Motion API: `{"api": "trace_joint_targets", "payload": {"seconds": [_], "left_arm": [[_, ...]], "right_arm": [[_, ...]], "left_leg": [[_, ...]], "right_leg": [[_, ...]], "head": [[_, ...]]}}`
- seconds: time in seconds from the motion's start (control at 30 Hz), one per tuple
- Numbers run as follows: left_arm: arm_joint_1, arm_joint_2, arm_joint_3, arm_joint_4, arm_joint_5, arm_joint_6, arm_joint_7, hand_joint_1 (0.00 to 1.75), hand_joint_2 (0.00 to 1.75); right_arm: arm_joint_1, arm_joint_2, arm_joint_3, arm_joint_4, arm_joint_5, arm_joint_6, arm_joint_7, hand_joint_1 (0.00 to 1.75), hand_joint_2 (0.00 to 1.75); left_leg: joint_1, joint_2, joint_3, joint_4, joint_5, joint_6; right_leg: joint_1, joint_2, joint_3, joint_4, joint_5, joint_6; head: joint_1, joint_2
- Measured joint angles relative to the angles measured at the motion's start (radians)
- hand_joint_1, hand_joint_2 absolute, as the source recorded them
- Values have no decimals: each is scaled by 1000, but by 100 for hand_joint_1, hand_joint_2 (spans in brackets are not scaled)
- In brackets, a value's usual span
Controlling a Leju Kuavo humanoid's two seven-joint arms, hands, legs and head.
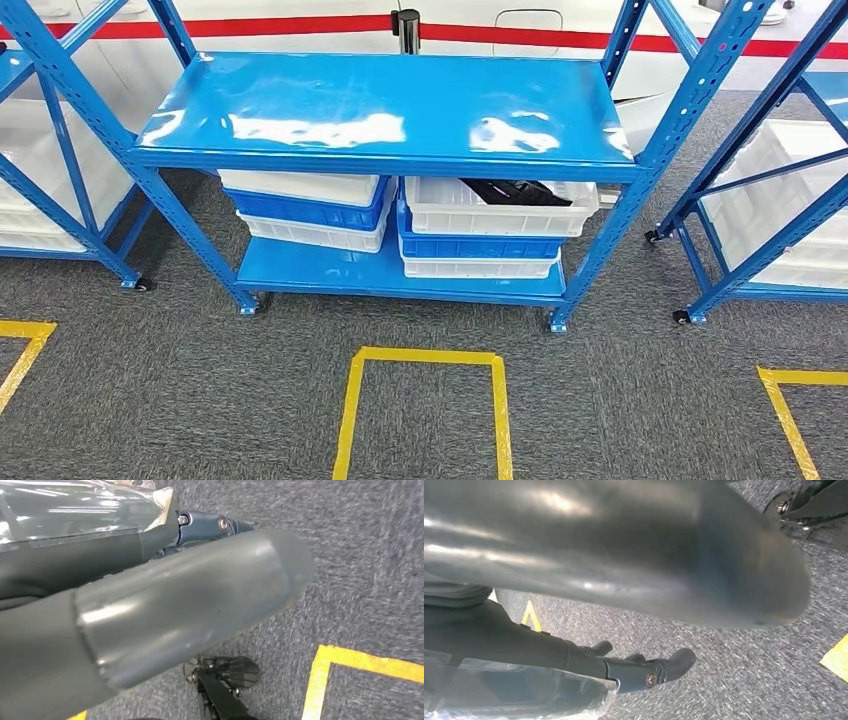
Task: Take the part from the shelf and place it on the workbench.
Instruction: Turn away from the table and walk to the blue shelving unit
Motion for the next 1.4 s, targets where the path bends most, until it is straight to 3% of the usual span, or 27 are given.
{"api": "trace_joint_targets", "payload": {"seconds": [0.2,0.3,0.37,0.43,0.5,0.57,0.6,0.67,0.7,0.73,0.77,0.83,0.87,0.93,1.0,1.03,1.07,1.1,1.13,1.2,1.23,1.27,1.33,1.4], "left_arm": [[0,-1,0,0,-2,-1,15,0,0],[0,0,0,0,-3,0,19,0,0],[0,-1,0,0,-5,0,22,0,0],[0,-4,0,0,-7,0,22,0,0],[1,-7,0,0,-9,-1,22,0,0],[1,-9,0,0,-11,-1,22,0,0],[2,-11,0,0,-12,-1,22,0,0],[3,-12,0,0,-15,0,23,0,0],[3,-10,0,-1,-16,1,23,0,0],[2,-7,0,-2,-17,3,24,0,0],[1,-6,0,-2,-17,5,25,0,0],[-2,-6,0,-3,-17,8,26,0,0],[-4,-7,0,-3,-17,8,26,0,0],[-6,-7,-1,-3,-18,11,26,0,0],[-5,-8,-1,-3,-18,12,27,0,0],[-4,-8,-1,-2,-19,13,28,0,0],[-3,-8,-1,-2,-18,13,29,0,0],[-1,-8,-1,-2,-18,14,29,0,0],[-1,-8,0,-2,-19,14,29,0,0],[-1,-6,0,-2,-19,15,30,0,0],[-1,-5,0,-2,-19,15,30,0,0],[-3,-3,0,-2,-19,16,30,0,0],[-8,-4,0,-2,-19,18,31,0,0],[-10,-6,0,-2,-19,21,31,0,0]], "right_arm": [[1,1,0,0,3,0,0,0,0],[2,3,0,0,4,0,-1,0,0],[1,4,0,0,6,0,-1,0,0],[1,3,0,0,7,0,-1,0,0],[2,1,0,0,7,0,-1,0,0],[6,-3,0,0,7,0,-1,0,0],[8,-6,0,0,7,0,-1,0,0],[10,-7,0,0,7,-1,-1,0,0],[8,-4,0,0,7,-1,-1,0,0],[6,-1,0,0,7,-1,-1,0,0],[4,1,0,0,7,-1,-1,0,0],[1,3,0,0,7,-2,-1,0,0],[2,2,0,0,7,-2,-1,0,0],[2,3,0,0,6,-2,-1,0,0],[2,3,0,0,6,-2,-1,0,0],[2,3,0,0,5,-2,-1,0,0],[3,3,0,0,5,-2,-1,0,0],[3,4,0,0,5,-2,-1,0,0],[4,4,0,0,5,-2,-1,0,0],[4,6,0,0,5,-2,-2,0,0],[4,7,0,0,6,-2,-2,0,0],[4,9,0,0,7,-2,-3,0,0],[7,10,0,0,8,-3,-5,0,0],[9,11,0,0,10,-3,-6,0,0]], "left_leg": [[2,1,4,-12,1,-2],[0,1,7,-16,4,-2],[2,6,31,-63,27,9],[10,17,62,-119,56,11],[17,30,73,-135,63,-1],[27,42,79,-135,56,-20],[35,48,86,-133,50,-33],[53,62,98,-118,29,-66],[57,68,99,-105,14,-84],[57,74,98,-93,0,-98],[55,79,98,-85,-11,-108],[56,84,103,-82,-23,-115],[60,79,105,-78,-31,-115],[60,49,73,-8,-77,-107],[46,18,-16,148,-150,-89],[37,11,-65,225,-172,-78],[26,8,-104,272,-173,-63],[14,5,-125,279,-151,-44],[0,-4,-128,248,-109,-20],[-30,-29,-102,136,-23,38],[-41,-39,-90,93,1,59],[-49,-43,-83,70,11,73],[-56,-39,-78,50,15,78],[-52,-33,-58,15,35,70]], "right_leg": [[5,0,0,0,-5,-8],[-6,0,5,-13,2,1],[-3,0,12,-26,9,9],[-1,-1,-10,16,-9,11],[-10,0,-75,136,-52,17],[-25,-1,-122,215,-67,37],[-34,-4,-115,196,-49,55],[-53,-29,-53,70,8,96],[-57,-44,-28,21,24,107],[-59,-53,-16,0,25,101],[-58,-53,-19,7,13,86],[-55,-32,-29,28,-3,50],[-52,-23,-30,31,-7,40],[-41,-5,-29,33,-9,27],[-29,13,-29,31,-9,19],[-21,25,-29,31,-10,14],[-11,38,-28,31,-10,10],[-2,51,-26,31,-11,6],[9,66,-23,31,-10,3],[25,86,-16,29,-10,-4],[29,94,-14,29,-10,-7],[30,99,-13,28,-9,-8],[27,109,-14,20,-6,-4],[28,84,-19,29,-12,0]], "head": [[0,0],[-1,0],[-2,0],[0,0],[2,0],[2,0],[3,0],[4,0],[9,0],[11,0],[8,0],[-4,0],[-10,0],[-14,0],[-15,0],[-15,0],[-15,0],[-15,0],[-15,0],[-13,0],[-11,0],[-10,0],[-10,0],[-10,0]]}}
